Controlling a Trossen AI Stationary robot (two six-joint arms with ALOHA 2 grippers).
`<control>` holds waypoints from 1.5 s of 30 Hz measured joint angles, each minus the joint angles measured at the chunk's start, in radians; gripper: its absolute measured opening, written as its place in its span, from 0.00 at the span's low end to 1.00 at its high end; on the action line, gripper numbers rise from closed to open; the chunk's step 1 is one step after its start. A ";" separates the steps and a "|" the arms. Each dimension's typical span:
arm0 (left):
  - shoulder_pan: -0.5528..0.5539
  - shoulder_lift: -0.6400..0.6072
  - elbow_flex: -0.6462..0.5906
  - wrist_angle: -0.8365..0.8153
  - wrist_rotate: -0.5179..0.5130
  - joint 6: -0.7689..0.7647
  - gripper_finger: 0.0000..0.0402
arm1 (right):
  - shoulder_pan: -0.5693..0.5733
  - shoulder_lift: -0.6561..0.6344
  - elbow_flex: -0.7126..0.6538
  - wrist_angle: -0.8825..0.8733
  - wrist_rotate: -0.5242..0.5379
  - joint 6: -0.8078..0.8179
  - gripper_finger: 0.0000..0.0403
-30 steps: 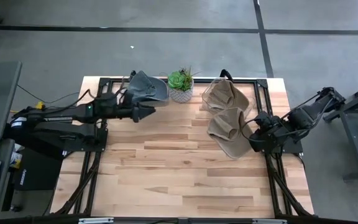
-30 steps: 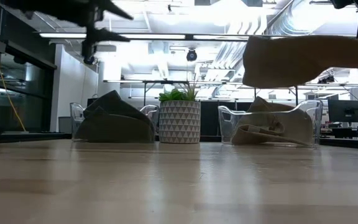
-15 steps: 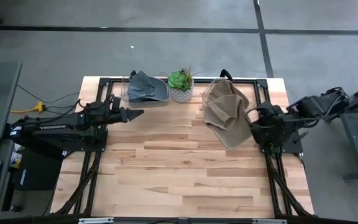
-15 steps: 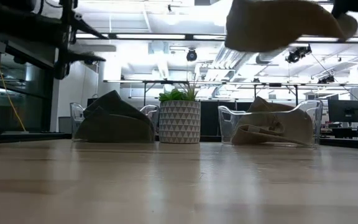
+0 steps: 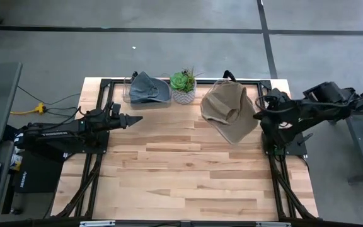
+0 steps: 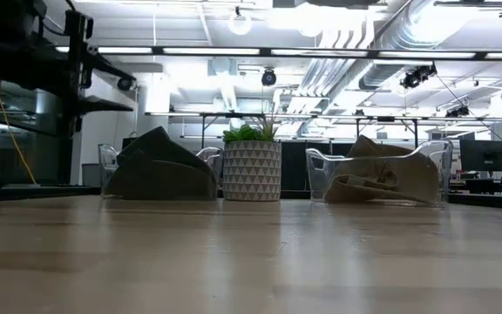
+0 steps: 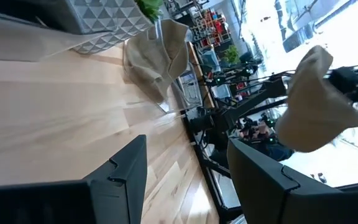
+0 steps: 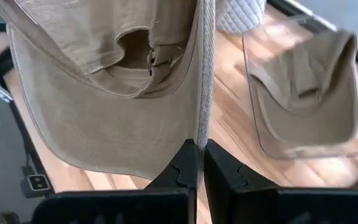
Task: Pick & Place hat
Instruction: Put the light brown cap into the right transparent bin
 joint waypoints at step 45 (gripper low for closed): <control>0.000 -0.003 -0.071 -0.061 0.052 -0.103 0.46 | -0.582 0.058 0.093 -0.001 -0.056 -0.609 0.01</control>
